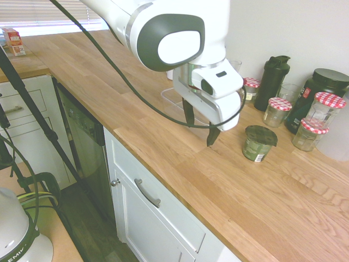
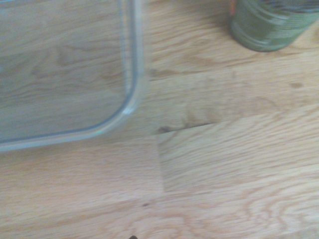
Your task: Put the cereal into the container
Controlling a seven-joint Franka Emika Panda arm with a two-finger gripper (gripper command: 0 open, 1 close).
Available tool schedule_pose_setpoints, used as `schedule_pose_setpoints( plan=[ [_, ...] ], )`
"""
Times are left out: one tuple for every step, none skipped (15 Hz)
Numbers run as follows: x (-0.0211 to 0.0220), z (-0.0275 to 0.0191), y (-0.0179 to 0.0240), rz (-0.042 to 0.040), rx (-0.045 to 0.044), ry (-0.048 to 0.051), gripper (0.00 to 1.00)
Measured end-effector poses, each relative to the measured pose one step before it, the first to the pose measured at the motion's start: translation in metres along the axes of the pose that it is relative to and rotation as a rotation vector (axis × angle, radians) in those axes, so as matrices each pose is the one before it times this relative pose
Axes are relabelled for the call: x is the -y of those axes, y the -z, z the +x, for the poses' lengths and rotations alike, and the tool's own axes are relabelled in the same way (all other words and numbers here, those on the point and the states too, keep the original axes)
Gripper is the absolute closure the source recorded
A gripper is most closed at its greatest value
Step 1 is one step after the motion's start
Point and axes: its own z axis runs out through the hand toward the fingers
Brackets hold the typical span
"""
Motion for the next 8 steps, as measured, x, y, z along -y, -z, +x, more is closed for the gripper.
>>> schedule_pose_setpoints(
  plan=[
    [-0.00703, 0.00861, -0.00351, 0.00282, -0.00646, -0.01684, 0.0],
    [-0.0055, 0.00748, -0.00457, 0.00336, -0.00403, -0.01608, 0.0],
    [-0.00322, 0.00699, -0.00549, 0.00371, -0.00209, -0.01409, 0.0],
    [-0.00057, 0.0067, -0.00568, 0.00534, -0.00061, -0.01196, 0.0],
    [0.00209, 0.00601, -0.00612, 0.00498, -0.00264, -0.00847, 0.0],
    [0.0045, 0.00516, -0.00656, 0.00393, -0.00197, -0.00672, 0.0],
    [0.00604, 0.00408, -0.00561, 0.00704, -0.00121, -0.00571, 0.0],
    [0.00684, 0.00284, -0.00544, 0.00605, -0.00082, -0.00143, 0.0]
  ],
)
